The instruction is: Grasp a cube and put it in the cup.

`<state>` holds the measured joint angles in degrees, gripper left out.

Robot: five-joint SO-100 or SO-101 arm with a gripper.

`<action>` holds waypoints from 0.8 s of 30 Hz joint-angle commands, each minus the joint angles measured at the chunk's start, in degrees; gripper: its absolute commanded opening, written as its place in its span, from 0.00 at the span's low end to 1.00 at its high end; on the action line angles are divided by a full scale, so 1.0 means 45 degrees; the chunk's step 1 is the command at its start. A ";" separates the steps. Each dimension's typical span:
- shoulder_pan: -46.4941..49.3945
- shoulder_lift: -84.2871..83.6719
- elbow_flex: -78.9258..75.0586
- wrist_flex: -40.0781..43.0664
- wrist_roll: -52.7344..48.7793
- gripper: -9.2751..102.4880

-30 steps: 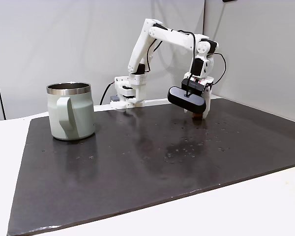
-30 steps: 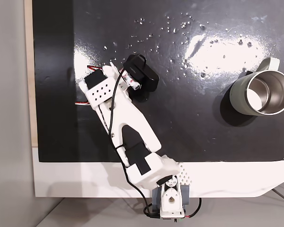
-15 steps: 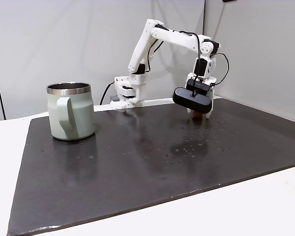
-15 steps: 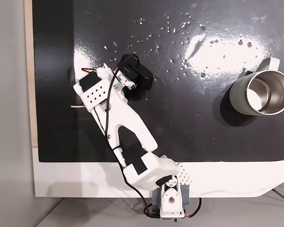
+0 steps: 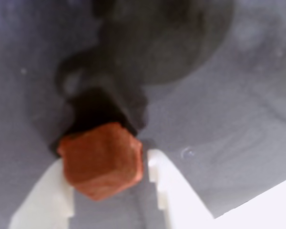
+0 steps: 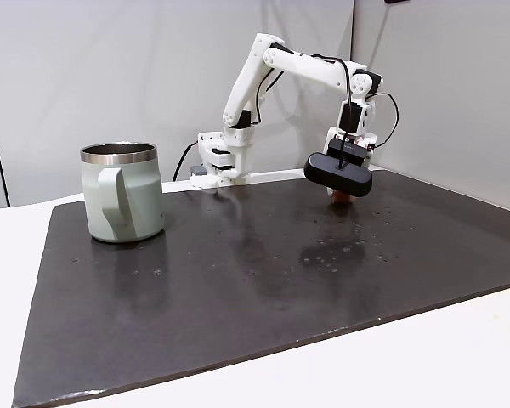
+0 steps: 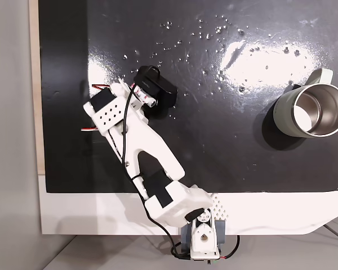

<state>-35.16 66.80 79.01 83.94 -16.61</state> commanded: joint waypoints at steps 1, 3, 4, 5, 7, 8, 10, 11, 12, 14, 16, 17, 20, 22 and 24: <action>-0.0078 0.0020 -0.0117 0.0000 -0.0078 0.18; -0.0059 0.0020 -0.0117 0.0000 -0.0078 0.15; -0.0039 0.0020 -0.0117 0.0000 -0.0059 0.14; -0.0039 0.0020 -0.0117 0.0000 -0.0039 0.13; 0.0000 0.0020 -0.0117 0.0000 -0.0020 0.13; 0.0020 0.0020 -0.0117 0.0000 -0.0020 0.13; 0.0039 0.0098 -0.0137 0.0039 -0.0020 0.13; 0.0039 0.0176 -0.0156 0.0059 -0.0020 0.13; 0.0039 0.0273 -0.0195 0.0098 0.0000 0.13; 0.0039 0.0488 -0.0371 0.0273 0.0039 0.13; 0.0039 0.0742 -0.0664 0.0488 0.0098 0.13; 0.0059 0.0859 -0.0840 0.0605 0.0117 0.13; 0.0195 0.1289 -0.1348 0.0977 0.0195 0.13; 0.0313 0.1602 -0.1680 0.1172 0.0254 0.13; 0.0430 0.1953 -0.1953 0.1387 0.0293 0.13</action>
<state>-34.19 70.14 74.62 88.59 -16.17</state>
